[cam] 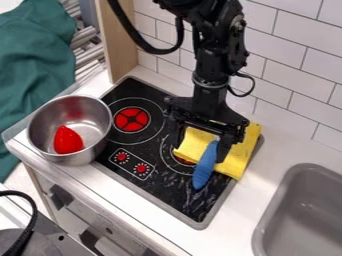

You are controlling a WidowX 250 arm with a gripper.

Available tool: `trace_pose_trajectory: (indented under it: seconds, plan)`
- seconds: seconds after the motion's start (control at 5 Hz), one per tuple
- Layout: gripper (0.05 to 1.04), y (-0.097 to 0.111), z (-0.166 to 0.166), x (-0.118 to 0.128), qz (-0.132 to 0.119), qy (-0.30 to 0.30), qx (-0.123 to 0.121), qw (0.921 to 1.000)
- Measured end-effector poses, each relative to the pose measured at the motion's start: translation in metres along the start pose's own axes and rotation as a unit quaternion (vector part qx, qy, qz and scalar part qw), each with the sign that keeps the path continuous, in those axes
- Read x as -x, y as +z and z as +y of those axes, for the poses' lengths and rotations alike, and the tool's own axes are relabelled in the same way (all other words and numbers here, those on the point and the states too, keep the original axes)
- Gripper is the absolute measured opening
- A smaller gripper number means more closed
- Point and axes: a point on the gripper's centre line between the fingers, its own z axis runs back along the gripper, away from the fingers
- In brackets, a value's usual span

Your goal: Move the berry from the silver pot and put it in between the two burners of the stove

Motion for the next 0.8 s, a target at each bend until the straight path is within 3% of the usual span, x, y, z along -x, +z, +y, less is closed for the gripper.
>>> trace_pose_trajectory:
  seconds: [0.2, 0.4, 0.6, 0.8]
  plan:
    - [1.005, -0.008, 0.002, 0.004, 0.015, 0.001, -0.005, 0.9999]
    - [1.005, 0.002, 0.028, 0.001, 0.004, 0.032, -0.011, 0.9994]
    - [1.005, 0.024, 0.059, -0.003, -0.013, 0.071, -0.016, 0.9973]
    - [1.005, 0.037, 0.108, -0.003, -0.03, 0.138, -0.019, 0.9899]
